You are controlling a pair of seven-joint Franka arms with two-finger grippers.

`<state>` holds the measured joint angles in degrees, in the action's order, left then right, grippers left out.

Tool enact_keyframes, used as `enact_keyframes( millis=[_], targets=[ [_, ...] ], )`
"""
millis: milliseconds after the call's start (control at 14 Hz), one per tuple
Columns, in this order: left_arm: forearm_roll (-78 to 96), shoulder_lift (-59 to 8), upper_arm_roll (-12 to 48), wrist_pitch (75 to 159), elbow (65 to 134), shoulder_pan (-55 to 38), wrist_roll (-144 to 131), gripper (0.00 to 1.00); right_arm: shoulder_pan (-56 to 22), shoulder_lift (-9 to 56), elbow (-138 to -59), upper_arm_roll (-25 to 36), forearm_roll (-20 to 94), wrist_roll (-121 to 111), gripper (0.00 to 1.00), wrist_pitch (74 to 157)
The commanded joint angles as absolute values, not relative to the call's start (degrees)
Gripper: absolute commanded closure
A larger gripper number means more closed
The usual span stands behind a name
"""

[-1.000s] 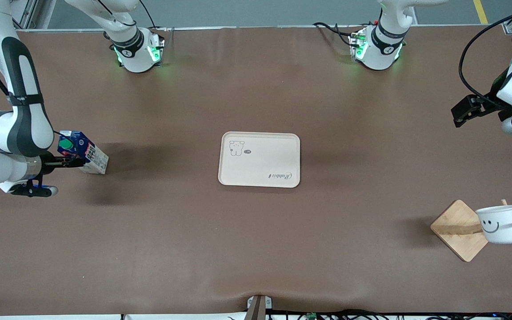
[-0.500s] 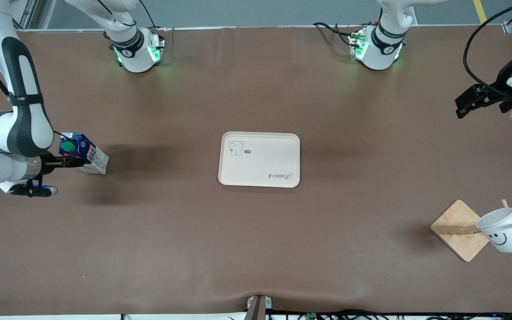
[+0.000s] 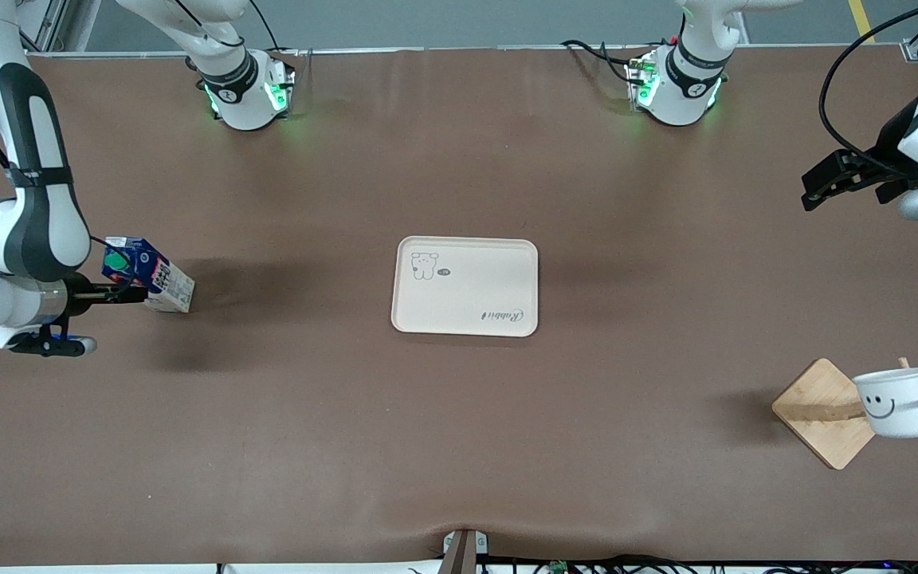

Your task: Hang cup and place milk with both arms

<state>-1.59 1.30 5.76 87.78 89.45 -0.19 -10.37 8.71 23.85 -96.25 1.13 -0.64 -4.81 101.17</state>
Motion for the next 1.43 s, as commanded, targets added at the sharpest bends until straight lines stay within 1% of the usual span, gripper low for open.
enact_keyframes(
  millis=[0,143,286,429,500,714,857,929,1000,1143,1214,1286,1357],
  targets=[
    [-0.53,2.20,5.71,87.72,90.35,-0.26,-9.49,0.00,9.67,23.20,-87.05,0.09,3.24,-5.45,0.00,96.96],
    [-0.53,2.20,5.71,87.71,90.26,-0.26,-9.49,0.00,8.71,23.38,-79.31,0.09,2.47,-5.36,0.00,93.44],
    [-0.26,2.11,5.71,87.71,90.18,-0.26,-9.32,0.00,8.00,23.55,-72.72,0.09,2.02,-5.36,0.00,93.34],
    [-0.26,2.11,5.71,87.63,90.00,-0.35,-9.40,0.00,7.29,22.68,-71.46,-0.17,2.81,-5.01,0.00,91.68],
    [-0.35,2.11,5.71,87.71,90.00,-0.26,-9.32,0.00,7.29,20.94,-71.46,-0.44,2.99,-5.01,0.00,89.41],
    [-0.35,2.11,5.71,87.63,89.91,-0.09,-9.32,0.00,7.56,13.12,-72.59,-0.26,3.08,-4.57,0.00,77.56],
    [-0.35,2.11,5.71,87.63,89.91,-0.26,-9.67,0.00,7.56,9.07,-73.03,0.09,2.29,-4.66,0.00,74.46],
    [-0.35,2.11,5.71,87.63,89.91,-0.26,-9.75,0.00,7.73,6.70,-74.95,0.09,2.20,-4.66,0.00,73.57],
    [-0.35,2.02,5.71,87.63,89.91,-0.26,-9.67,0.00,7.82,2.59,-79.50,0.17,2.28,-4.66,0.00,74.09],
    [-0.35,1.67,5.71,87.63,89.21,-0.18,-9.32,0.00,7.56,-7.16,-93.44,0.00,2.20,-4.75,0.00,81.87],
    [-0.35,1.67,5.71,87.63,89.12,-0.35,-9.40,0.00,7.38,-10.51,-98.65,-0.09,2.20,-4.75,0.00,84.35],
    [-0.35,1.58,5.71,87.63,89.12,-0.44,-9.49,0.00,7.30,-11.59,-100.27,-0.09,2.20,-4.75,0.00,84.55],
    [-0.35,1.58,5.71,87.63,89.12,-0.61,-9.58,0.00,7.38,-11.25,-99.93,-0.17,2.20,-5.18,0.00,84.55]
  ],
)
